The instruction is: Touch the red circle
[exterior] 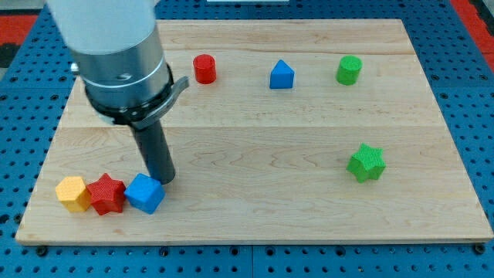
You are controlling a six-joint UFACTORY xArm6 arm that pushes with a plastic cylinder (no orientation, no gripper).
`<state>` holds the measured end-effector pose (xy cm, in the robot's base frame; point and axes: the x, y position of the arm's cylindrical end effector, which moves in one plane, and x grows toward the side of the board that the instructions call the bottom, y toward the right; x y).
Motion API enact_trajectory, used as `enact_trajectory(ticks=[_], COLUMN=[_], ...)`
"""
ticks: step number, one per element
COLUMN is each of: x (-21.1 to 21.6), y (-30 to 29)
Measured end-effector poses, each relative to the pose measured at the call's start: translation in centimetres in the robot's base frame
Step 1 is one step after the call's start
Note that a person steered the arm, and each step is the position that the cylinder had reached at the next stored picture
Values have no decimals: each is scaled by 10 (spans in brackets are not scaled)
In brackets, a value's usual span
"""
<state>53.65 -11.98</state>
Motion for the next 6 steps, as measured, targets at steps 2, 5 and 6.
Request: enact_trajectory(ticks=[2,5,6], x=[-40,-192,-209], y=[19,29,-13])
